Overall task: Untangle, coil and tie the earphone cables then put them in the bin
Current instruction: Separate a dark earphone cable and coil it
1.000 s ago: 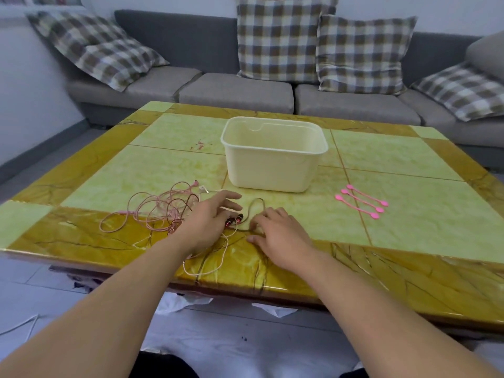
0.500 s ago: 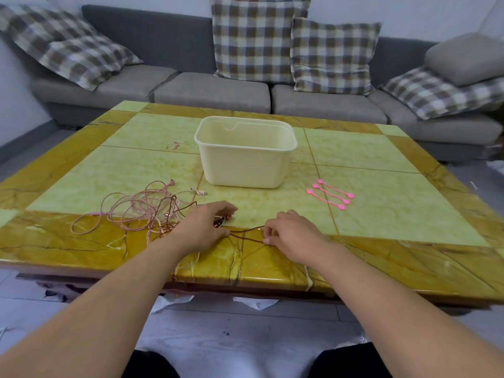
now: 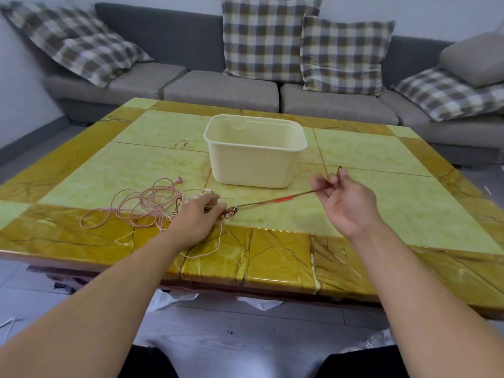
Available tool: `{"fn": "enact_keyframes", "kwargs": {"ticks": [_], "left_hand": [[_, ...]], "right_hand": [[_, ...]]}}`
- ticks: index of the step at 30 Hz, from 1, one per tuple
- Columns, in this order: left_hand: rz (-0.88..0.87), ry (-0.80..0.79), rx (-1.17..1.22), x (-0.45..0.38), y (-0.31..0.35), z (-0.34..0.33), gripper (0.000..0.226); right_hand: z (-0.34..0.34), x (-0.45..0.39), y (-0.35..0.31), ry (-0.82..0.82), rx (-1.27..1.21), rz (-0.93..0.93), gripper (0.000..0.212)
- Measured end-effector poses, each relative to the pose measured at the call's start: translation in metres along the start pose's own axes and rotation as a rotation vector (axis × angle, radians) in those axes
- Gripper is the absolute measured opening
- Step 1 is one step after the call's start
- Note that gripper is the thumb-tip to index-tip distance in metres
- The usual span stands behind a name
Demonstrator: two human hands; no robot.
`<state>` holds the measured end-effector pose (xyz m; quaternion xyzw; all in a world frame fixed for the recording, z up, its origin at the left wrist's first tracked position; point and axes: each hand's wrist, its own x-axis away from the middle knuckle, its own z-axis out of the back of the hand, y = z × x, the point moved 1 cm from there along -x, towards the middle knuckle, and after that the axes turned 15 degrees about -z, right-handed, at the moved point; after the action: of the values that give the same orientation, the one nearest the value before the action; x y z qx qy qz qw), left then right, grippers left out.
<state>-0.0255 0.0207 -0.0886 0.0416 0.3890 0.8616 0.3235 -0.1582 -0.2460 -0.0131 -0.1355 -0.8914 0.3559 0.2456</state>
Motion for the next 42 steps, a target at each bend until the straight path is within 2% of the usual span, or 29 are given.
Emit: {"fn": "enact_keyframes", "kwargs": {"ticks": [1,2,5,7,9,12,14,16,18,19,22,25,27,31,35,39,42], "left_hand": [[-0.001,0.004,-0.007,0.000,0.000,0.000,0.049],[-0.003,0.008,-0.015,0.000,0.000,-0.001,0.048],[-0.019,0.019,-0.031,-0.001,0.000,0.001,0.042],[-0.033,0.047,-0.094,-0.001,0.001,0.004,0.036],[-0.030,0.088,-0.144,-0.002,0.000,0.009,0.030],[-0.047,0.066,-0.179,0.000,-0.001,0.011,0.022],[-0.071,0.039,-0.203,0.001,-0.002,0.010,0.019],[-0.079,0.040,-0.217,0.002,-0.002,0.009,0.017],[-0.086,0.039,-0.216,0.001,-0.002,0.009,0.016],[-0.093,0.035,-0.218,0.001,-0.002,0.009,0.016],[-0.104,0.051,-0.229,0.002,-0.007,0.010,0.020],[-0.104,0.101,-0.276,0.004,-0.013,0.014,0.039],[-0.104,0.104,-0.283,0.006,-0.015,0.018,0.060],[-0.048,-0.015,-0.294,0.008,-0.023,0.022,0.092],[-0.047,-0.022,-0.291,0.008,-0.030,0.023,0.092],[-0.049,0.035,-0.283,0.008,-0.030,0.026,0.080],[-0.060,0.067,-0.304,0.007,-0.031,0.028,0.063]], "right_hand": [[0.001,0.000,-0.002,0.042,0.067,0.030,0.016],[0.002,-0.002,-0.002,0.111,0.284,0.098,0.016],[0.007,-0.007,0.001,0.294,1.199,0.290,0.018],[0.008,-0.007,-0.001,0.386,1.623,0.323,0.023],[0.010,-0.008,-0.005,0.466,1.903,0.286,0.027],[0.016,-0.017,0.010,0.393,2.154,0.199,0.025],[0.009,-0.019,0.027,0.340,2.129,0.250,0.029],[-0.003,-0.020,0.043,0.210,2.016,0.289,0.039],[-0.013,-0.023,0.058,0.054,1.963,0.186,0.058],[-0.016,-0.025,0.066,0.020,1.981,0.145,0.061],[-0.020,-0.029,0.076,0.031,2.082,0.215,0.033],[-0.019,-0.030,0.075,0.028,2.126,0.226,0.022],[-0.015,-0.031,0.067,0.059,1.955,0.204,0.018],[-0.007,-0.028,0.040,0.217,1.531,0.223,0.009],[0.005,-0.025,0.018,0.434,1.191,0.204,0.010],[0.017,-0.025,0.010,0.528,1.258,0.169,0.012],[0.020,-0.024,0.011,0.574,1.506,0.097,0.014]]}}
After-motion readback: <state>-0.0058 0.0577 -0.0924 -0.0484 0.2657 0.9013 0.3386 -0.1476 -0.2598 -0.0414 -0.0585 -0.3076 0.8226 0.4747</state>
